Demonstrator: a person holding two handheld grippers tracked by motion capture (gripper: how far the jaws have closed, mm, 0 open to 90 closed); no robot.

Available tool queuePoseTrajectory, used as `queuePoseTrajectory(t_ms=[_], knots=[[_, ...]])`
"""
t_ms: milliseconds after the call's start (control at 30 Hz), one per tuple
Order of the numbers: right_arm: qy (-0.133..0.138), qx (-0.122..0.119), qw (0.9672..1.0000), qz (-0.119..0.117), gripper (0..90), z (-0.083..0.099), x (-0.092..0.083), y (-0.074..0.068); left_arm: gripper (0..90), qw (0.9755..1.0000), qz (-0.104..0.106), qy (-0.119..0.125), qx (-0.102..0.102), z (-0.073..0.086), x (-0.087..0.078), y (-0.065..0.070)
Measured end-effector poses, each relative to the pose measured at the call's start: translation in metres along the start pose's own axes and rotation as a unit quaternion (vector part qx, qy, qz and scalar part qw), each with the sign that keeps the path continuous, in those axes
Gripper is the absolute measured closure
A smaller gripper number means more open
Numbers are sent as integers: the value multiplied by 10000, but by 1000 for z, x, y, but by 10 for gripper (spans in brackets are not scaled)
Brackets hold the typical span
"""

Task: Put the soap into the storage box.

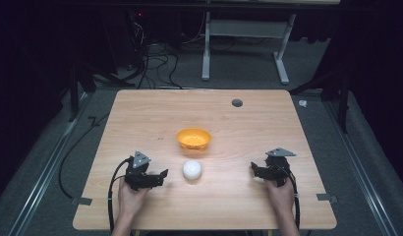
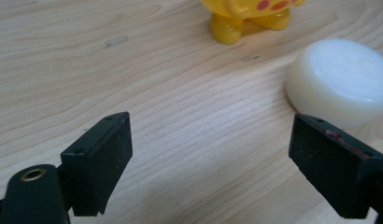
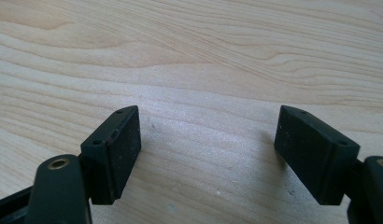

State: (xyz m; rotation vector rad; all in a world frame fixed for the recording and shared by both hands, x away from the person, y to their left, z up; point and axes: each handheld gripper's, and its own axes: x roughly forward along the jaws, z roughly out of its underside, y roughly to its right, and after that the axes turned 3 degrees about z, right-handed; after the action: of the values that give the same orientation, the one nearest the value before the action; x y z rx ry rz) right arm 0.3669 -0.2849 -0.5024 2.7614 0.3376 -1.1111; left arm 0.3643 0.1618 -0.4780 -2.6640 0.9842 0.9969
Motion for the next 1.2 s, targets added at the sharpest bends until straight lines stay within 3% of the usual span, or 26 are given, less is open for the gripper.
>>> queuePoseTrajectory(t_ms=[133, 233, 600, 1200], knots=[[1, 1, 10000, -2, 237, 0, 0, 0, 142, 9999, 77, -3, 73, -3, 0, 5], [2, -3, 10000, -2, 237, 0, 0, 0, 144, 9998, 204, -41, 19, -4, 2, 6], [3, 6, 10000, -7, 237, 0, 0, 0, 144, 9988, 332, -176, 307, -11, 11, 25], [5, 9, 10000, -16, 237, 0, 0, 0, 140, 9961, 612, -296, 560, -24, 29, 49]])
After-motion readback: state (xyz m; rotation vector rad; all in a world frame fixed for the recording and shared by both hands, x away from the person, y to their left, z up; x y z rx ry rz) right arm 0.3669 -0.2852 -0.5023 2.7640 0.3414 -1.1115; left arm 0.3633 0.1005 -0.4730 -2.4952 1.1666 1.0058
